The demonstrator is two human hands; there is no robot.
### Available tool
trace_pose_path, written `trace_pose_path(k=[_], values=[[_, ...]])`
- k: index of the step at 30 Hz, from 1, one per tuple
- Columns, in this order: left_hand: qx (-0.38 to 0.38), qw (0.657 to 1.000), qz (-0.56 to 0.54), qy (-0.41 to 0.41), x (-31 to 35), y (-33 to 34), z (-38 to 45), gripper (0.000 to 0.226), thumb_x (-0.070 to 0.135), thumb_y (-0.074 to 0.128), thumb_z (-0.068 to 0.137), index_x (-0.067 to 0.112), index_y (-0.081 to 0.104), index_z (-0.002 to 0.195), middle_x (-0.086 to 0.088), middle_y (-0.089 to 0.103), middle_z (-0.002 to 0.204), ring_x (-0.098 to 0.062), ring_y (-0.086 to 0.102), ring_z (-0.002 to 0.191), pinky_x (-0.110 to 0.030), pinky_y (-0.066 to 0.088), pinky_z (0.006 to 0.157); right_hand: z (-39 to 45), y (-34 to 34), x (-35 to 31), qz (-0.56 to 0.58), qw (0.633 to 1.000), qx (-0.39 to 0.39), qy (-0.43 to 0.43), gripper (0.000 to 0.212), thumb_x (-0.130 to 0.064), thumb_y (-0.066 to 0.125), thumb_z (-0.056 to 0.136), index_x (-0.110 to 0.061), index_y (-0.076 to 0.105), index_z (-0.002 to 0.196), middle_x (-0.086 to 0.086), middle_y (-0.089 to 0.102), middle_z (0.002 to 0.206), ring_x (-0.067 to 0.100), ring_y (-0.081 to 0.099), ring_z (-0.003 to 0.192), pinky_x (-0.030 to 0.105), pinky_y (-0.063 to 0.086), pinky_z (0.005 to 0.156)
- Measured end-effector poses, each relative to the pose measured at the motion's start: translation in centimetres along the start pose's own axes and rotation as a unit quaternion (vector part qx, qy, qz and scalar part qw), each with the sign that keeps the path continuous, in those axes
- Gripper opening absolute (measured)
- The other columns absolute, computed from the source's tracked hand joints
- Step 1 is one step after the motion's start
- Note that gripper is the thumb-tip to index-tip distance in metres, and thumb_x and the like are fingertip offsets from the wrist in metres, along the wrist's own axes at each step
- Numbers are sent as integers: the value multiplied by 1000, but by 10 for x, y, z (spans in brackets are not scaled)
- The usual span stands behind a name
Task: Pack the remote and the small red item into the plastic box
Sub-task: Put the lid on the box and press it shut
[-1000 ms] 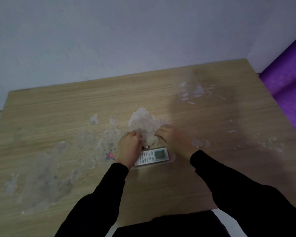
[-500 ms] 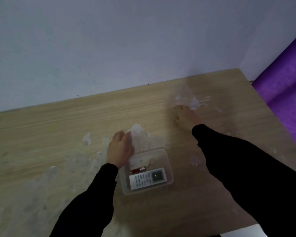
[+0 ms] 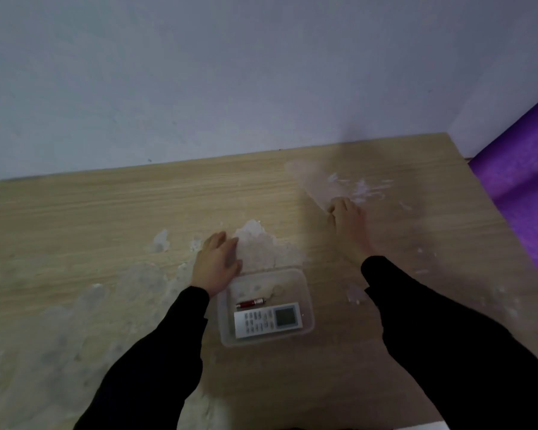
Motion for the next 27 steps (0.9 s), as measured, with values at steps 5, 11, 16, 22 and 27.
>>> trace_pose_path(k=[5, 11, 16, 22, 27], values=[[88, 992, -94, 4, 16, -26, -8, 55, 31, 65, 80, 12, 49, 129, -16, 56, 131, -32, 51, 121, -46, 40, 103, -37, -16, -27, 234, 972, -13, 8, 5, -16, 42, 87, -15, 47, 88, 18, 61, 90, 28, 55, 83, 33, 41, 71], [199, 946, -254, 28, 38, -62, -24, 56, 19, 59, 88, 14, 36, 139, -9, 49, 137, -15, 48, 120, -30, 40, 100, -50, -19, -55, 369, 921, -123, 8, 12, -20, 43, 95, -16, 46, 84, 9, 62, 82, 21, 58, 75, 32, 43, 71], [290, 933, -213, 21, 37, -81, -48, 39, 13, 66, 80, 13, 57, 119, -11, 62, 101, -18, 58, 83, -32, 49, 75, -57, -17, -71, 474, 859, -182, 63, 10, -10, 37, 99, -10, 42, 90, 6, 67, 87, 16, 67, 77, 26, 54, 58], [282, 928, -235, -57, 4, -66, -77, 40, 10, 67, 78, 13, 59, 117, -10, 56, 106, -16, 54, 83, -15, 37, 71, -75, 9, -62, 476, 850, -187, 125, 17, -12, 40, 98, -18, 47, 84, 11, 65, 83, 25, 57, 67, 32, 50, 60], [244, 928, -266, -95, -16, -50, -98, 24, 9, 66, 79, 11, 66, 103, -7, 64, 79, -18, 58, 69, -27, 46, 64, -89, 19, -52, 451, 861, -173, 158, 14, -9, 38, 98, -12, 45, 86, 10, 65, 76, 19, 57, 62, 25, 50, 55]])
Point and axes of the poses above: each hand's wrist, its own z-axis towards the middle knuckle, its own y-axis out of the palm, x = y × z, the point moved 10 cm from there along z, towards the middle knuckle
